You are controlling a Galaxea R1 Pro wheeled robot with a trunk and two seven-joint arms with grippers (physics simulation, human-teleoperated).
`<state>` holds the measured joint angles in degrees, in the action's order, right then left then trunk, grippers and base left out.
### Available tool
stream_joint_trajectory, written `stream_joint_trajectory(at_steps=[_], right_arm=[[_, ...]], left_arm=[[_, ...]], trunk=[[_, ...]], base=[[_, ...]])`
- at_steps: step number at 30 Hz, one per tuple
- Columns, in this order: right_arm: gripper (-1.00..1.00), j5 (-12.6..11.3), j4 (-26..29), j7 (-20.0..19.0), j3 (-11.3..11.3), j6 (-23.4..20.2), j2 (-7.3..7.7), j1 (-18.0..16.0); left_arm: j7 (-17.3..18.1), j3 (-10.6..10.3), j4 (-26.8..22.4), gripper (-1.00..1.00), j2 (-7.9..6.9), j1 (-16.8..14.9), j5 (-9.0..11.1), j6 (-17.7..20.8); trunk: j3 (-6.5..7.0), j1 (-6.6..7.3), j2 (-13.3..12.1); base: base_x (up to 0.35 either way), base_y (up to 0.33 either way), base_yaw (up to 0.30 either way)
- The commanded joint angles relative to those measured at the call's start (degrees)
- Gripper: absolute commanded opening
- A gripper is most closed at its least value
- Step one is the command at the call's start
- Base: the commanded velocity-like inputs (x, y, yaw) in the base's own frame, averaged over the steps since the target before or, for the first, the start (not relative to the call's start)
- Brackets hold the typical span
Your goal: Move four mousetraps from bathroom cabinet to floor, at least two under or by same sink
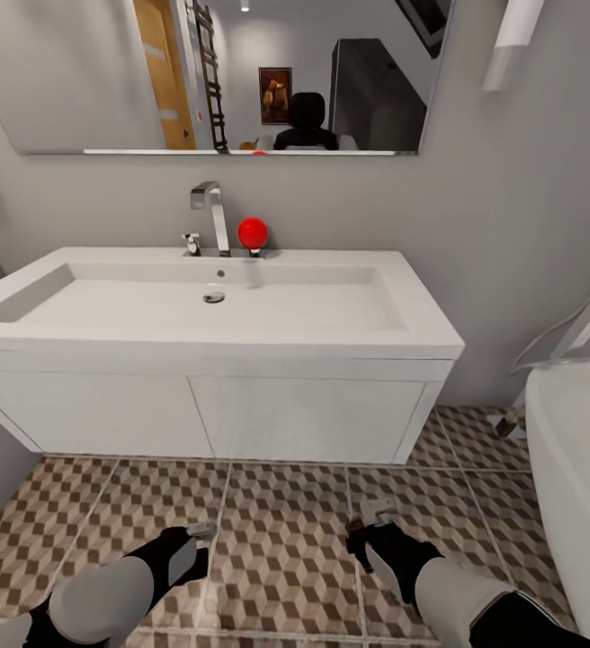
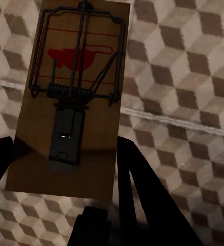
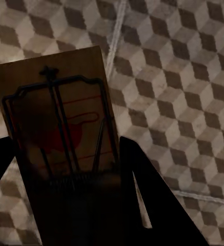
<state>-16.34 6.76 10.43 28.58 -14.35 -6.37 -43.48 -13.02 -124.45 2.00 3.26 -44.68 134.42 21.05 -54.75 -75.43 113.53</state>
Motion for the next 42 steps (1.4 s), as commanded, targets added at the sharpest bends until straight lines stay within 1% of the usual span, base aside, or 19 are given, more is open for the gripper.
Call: stream_joint_trajectory(at_steps=[1,2,4,9,12,13,14,17,18,19,21,23,24,28,33,36,39,42], right_arm=[[-1.0,-0.68,0.08,0.38,0.53,2.24,0.06,0.42],[-1.0,-0.73,-0.05,0.38,0.56,5.15,0.09,0.8],[-1.0,-0.72,-0.51,0.38,0.58,7.47,0.03,1.12],[-1.0,-0.46,-1.07,0.38,0.59,9.53,0.02,1.48],[-1.0,-0.25,-1.12,0.43,0.6,10.39,0.16,1.54],[-1.0,-0.23,-1.13,0.45,0.6,11.3,0.28,1.55],[-1.0,-0.31,-1.16,0.5,0.6,13.0,0.34,1.55],[-1.0,-0.35,-2.61,0.52,0.6,17.85,0.34,1.84],[-1.0,-0.32,-3.17,0.5,0.6,18.86,0.3,1.99],[-1.0,-0.3,-3.69,0.51,0.6,20.02,0.3,2.12],[-1.0,-0.28,-4.14,0.48,0.6,21.09,0.37,2.27],[-1.0,-0.25,-4.26,0.47,0.6,21.37,0.39,2.33],[-1.0,-0.26,-4.28,0.47,0.6,21.47,0.35,2.39],[-1.0,0.1,-4.23,0.41,0.67,21.98,0.18,4.09],[-1.0,2.83,-4.37,0.39,0.68,27.35,0.12,5.14],[-1.0,3.26,-4.38,0.38,0.68,28.07,0.1,5.54],[-1.0,3.38,-4.38,0.38,0.68,28.31,0.11,5.65],[-1.0,3.89,-4.33,0.38,0.72,28.44,0.14,5.68]], left_arm=[[-0.08,-0.48,0.08,-1.0,0.08,0.0,0.46,0.26],[-0.08,-0.47,0.01,-1.0,0.12,0.0,0.43,0.2],[-0.03,-0.45,-0.04,-1.0,0.15,0.02,0.41,0.11],[0.08,-0.51,-0.17,-1.0,0.16,0.03,0.39,-0.28],[0.09,-0.53,-0.25,-1.0,0.16,0.03,0.38,-2.7],[0.09,-0.53,-0.27,-1.0,0.12,0.03,0.37,-4.04],[0.09,-0.58,-0.3,-1.0,0.07,0.03,0.36,-5.22],[0.1,-0.61,-0.47,-1.0,0.07,0.06,0.32,-6.76],[0.1,-0.62,-0.76,-1.0,0.09,0.08,0.32,-7.5],[0.1,-0.62,-1.96,-1.0,0.13,0.1,0.29,-9.51],[0.1,-0.71,-5.9,-1.0,-0.24,0.14,0.07,-16.31],[0.06,-0.83,-7.99,-1.0,-0.61,0.31,-0.01,-21.88],[0.03,-0.86,-8.44,-1.0,-0.72,0.35,-0.03,-23.21],[0.04,-0.9,-8.78,-1.0,-0.83,0.86,-0.07,-24.39],[0.09,-0.97,-8.85,-1.0,-0.85,1.78,-0.12,-25.34],[0.09,-0.97,-8.75,-1.0,-0.97,1.85,-0.12,-25.99],[0.1,-1.07,-8.75,-1.0,-1.83,1.87,-0.12,-26.23],[0.1,-1.12,-8.76,-1.0,-2.14,1.87,-0.12,-26.29]], trunk=[[-0.23,-0.22,0.43],[-0.41,-0.44,0.84],[-0.76,-0.88,1.64],[-1.66,-1.97,3.64],[-2.2,-2.63,4.85],[-2.38,-2.85,5.25],[-2.56,-3.07,5.65],[-3.1,-3.73,6.85],[-3.28,-3.95,7.25],[-3.46,-4.17,7.65],[-3.82,-4.61,8.46],[-4.18,-5.05,9.26],[-4.36,-5.27,9.66],[-5.07,-6.15,11.26],[-5.97,-7.25,13.27],[-6.51,-7.9,14.47],[-7.05,-8.56,15.68],[-7.59,-9.22,16.88]], base=[[0.0,0.0,0.0],[0.0,0.0,0.0],[0.0,0.0,0.0],[0.0,0.0,0.0],[0.0,0.0,0.0],[0.0,0.0,0.0],[0.0,0.0,0.0],[0.0,0.0,0.0],[0.0,0.0,0.0],[0.0,0.0,0.0],[0.0,0.0,0.0],[0.0,0.0,0.0],[0.0,0.0,0.0],[0.0,0.0,0.0],[0.0,0.0,0.0],[0.0,0.0,0.0],[0.0,0.0,0.0],[0.0,0.0,0.0]])
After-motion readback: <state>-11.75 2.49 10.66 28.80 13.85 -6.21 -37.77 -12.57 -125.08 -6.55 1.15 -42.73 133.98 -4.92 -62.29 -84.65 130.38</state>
